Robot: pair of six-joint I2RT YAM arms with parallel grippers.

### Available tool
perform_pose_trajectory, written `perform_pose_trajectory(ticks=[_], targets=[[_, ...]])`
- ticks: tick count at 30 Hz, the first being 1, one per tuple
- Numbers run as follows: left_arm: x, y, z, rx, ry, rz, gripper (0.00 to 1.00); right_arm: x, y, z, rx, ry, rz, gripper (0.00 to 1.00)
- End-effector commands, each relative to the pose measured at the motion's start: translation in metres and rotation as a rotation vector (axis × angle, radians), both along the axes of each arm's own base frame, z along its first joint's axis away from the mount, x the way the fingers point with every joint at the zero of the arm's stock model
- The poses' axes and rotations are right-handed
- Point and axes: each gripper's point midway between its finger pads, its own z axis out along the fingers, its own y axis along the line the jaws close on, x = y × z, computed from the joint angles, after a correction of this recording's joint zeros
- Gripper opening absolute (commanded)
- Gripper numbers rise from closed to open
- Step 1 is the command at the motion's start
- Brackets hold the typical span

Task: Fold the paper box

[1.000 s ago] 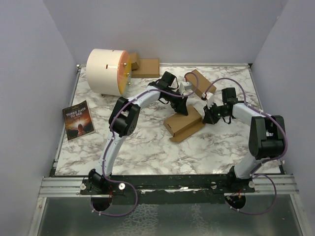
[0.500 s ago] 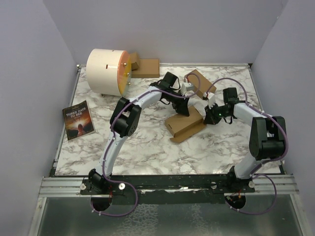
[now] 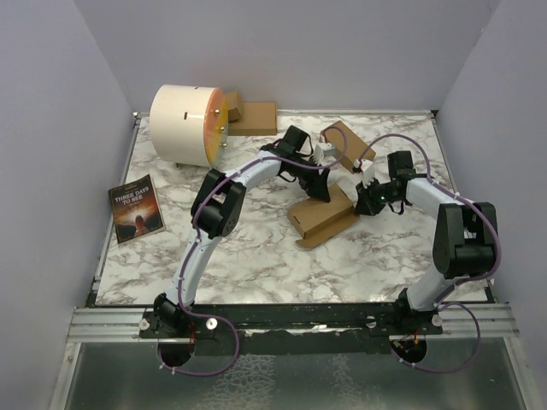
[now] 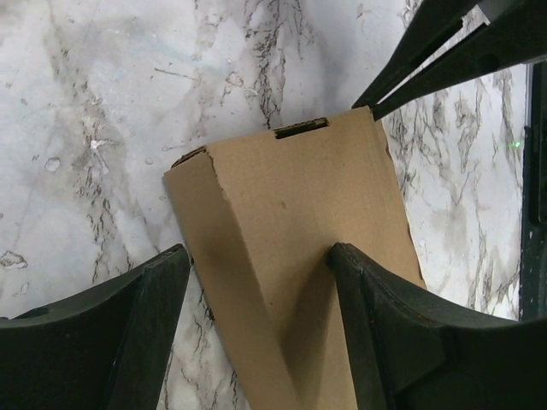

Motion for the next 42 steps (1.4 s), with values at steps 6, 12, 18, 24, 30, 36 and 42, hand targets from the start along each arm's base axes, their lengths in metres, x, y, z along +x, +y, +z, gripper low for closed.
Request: perform_pose_trajectory(ticks=[6, 12, 18, 24, 30, 36, 42], targets=[[0.051, 0.026, 0.023, -0.020, -0.002, 0.298, 0.78, 0.020, -0.002, 0.008, -0.016, -0.095, 0.002, 0.01], [0.061, 0.047, 0.048, -0.090, 0.024, 0.407, 0.84, 0.024, -0.003, 0.005, -0.024, -0.113, 0.006, 0.01], [0.057, 0.069, 0.049, -0.131, 0.099, 0.487, 0.83, 0.026, -0.003, 0.003, -0.024, -0.118, 0.008, 0.01], [0.040, 0.078, 0.033, -0.144, 0.196, 0.479, 0.82, 0.027, -0.003, 0.002, -0.022, -0.133, 0.013, 0.01], [0.023, 0.077, 0.023, -0.171, 0.269, 0.470, 0.83, 0.031, 0.000, 0.007, -0.005, -0.163, 0.022, 0.01], [0.007, 0.074, 0.022, -0.208, 0.331, 0.436, 0.84, 0.038, 0.007, 0.027, 0.033, -0.250, 0.048, 0.01], [-0.005, 0.071, 0.035, -0.294, 0.381, 0.399, 0.89, 0.044, 0.012, 0.050, 0.059, -0.344, 0.066, 0.01]])
